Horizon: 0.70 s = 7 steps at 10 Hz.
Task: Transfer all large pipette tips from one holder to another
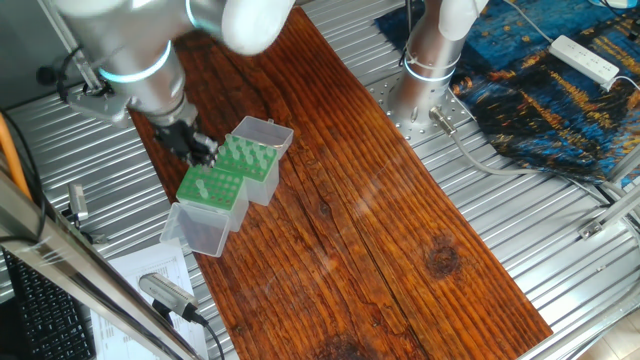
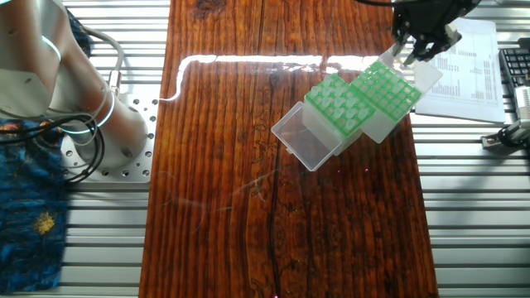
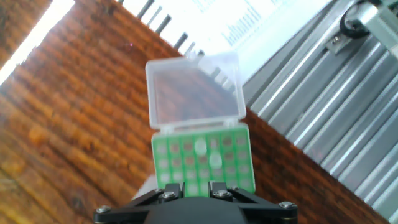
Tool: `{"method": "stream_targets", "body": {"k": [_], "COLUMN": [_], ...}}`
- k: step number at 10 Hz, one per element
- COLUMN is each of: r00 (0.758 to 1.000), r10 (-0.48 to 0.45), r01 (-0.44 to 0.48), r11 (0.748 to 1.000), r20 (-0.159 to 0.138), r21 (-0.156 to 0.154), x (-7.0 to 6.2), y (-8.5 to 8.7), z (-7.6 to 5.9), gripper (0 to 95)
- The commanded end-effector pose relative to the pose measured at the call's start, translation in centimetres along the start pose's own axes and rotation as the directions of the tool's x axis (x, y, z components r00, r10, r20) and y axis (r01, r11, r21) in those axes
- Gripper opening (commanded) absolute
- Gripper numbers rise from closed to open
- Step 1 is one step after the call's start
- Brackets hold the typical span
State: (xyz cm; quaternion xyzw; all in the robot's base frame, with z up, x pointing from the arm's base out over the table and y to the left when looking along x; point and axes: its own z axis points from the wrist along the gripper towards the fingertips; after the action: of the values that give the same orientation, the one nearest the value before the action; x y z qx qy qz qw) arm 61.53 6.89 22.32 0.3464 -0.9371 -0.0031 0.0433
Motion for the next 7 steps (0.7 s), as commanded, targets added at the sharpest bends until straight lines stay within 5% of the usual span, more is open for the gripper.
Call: {"method": "stream_targets", "body": {"k": [1, 2, 7], "r00": [0.998, 0.994, 0.990], "r10": [-0.057, -0.096, -0.131], "r01": [0.057, 0.096, 0.131], "r11": [0.998, 0.995, 0.991], "r20": [0.028, 0.051, 0.042], "r21": [-0.003, -0.010, 0.005], "x": [-0.3, -0.7, -2.7], "y": [-0.1, -0.3, 0.3], "z": [0.9, 1.6, 4.4], "gripper": [19.0, 19.0, 19.0]}}
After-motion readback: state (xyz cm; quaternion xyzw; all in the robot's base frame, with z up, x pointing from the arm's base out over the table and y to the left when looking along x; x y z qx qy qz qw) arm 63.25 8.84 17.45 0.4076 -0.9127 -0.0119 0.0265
